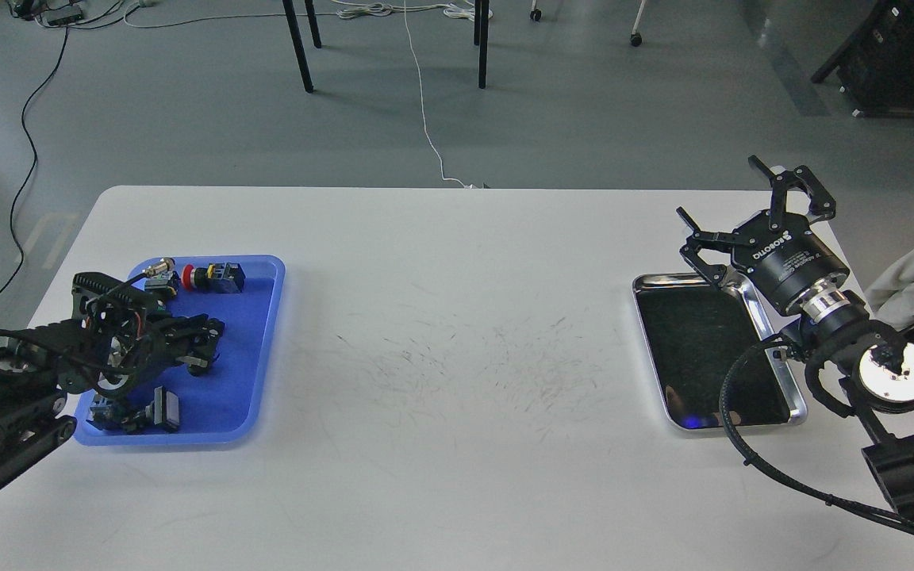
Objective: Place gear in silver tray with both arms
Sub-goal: 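Close the left gripper on the black gear, then lift the gear with the left gripper and carry it toward table center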
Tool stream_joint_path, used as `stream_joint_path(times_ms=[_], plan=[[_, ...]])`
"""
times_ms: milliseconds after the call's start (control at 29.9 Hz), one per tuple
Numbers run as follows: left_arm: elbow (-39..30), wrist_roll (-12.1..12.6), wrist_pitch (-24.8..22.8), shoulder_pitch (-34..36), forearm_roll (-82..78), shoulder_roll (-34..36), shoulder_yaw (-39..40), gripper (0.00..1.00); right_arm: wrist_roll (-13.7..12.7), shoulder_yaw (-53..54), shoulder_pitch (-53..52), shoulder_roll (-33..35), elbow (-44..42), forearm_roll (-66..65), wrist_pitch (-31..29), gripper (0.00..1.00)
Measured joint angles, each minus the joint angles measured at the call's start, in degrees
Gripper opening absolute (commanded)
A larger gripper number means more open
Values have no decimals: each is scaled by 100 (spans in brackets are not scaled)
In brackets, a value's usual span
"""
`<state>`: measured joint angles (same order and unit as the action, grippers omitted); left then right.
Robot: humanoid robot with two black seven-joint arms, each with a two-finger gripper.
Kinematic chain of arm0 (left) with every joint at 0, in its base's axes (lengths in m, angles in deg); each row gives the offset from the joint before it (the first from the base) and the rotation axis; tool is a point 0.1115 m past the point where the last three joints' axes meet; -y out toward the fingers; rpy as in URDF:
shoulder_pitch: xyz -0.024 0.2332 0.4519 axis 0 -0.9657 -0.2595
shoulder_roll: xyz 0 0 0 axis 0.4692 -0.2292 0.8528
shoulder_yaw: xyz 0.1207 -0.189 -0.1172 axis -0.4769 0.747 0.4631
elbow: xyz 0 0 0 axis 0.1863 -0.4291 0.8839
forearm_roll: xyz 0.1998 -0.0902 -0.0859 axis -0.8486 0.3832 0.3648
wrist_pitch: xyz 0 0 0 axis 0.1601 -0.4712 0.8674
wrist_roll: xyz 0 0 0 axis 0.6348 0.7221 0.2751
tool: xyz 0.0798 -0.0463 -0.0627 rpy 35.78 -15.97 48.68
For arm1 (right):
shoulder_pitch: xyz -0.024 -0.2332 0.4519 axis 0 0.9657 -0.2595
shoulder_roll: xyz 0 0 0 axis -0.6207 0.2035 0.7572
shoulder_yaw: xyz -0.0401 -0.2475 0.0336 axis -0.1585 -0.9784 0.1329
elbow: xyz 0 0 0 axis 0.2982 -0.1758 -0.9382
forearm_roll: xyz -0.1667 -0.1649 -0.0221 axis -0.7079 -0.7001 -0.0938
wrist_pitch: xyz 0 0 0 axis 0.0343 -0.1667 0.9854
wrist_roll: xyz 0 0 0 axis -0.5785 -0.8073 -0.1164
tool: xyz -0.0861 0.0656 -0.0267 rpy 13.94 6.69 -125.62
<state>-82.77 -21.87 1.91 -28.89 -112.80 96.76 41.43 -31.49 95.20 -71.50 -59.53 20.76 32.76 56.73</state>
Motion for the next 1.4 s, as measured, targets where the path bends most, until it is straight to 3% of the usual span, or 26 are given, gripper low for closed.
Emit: stream_joint_path(times_ms=[267,367,501,635,768,868,935,1203,1403], plan=[[-306,-52,-55,183,223,347,-10,6,0,0,-1,0,6,0,0,99],[-833,-50,-121,519,404,801,23,6,0,0,-8,5,14,-5,-1,99],[-1696,35,-609,1293,651,1201,36,6,0,0,-33,10,-6,-11,5,99],[-2521,317,-1022,1906,735,1184,75,6,0,0,-71,10,-10,-16,24,99],[-3048,875,-1252,2174,847,366,64,6,0,10,-73,43,-24,-21,44,99],[-3081,1329,-1307,2207,854,-492,25,6,-5,21,-23,104,-28,-21,24,99],[-2956,1507,-1313,2195,828,-1146,-30,6,-7,28,-12,167,-28,-21,20,99],[-1731,1649,-1060,2108,661,-3504,-834,6,-10,28,-7,205,-213,-26,19,99],[-886,1649,-842,1906,646,-3934,-1110,6,-10,38,-7,221,-220,-24,8,99]])
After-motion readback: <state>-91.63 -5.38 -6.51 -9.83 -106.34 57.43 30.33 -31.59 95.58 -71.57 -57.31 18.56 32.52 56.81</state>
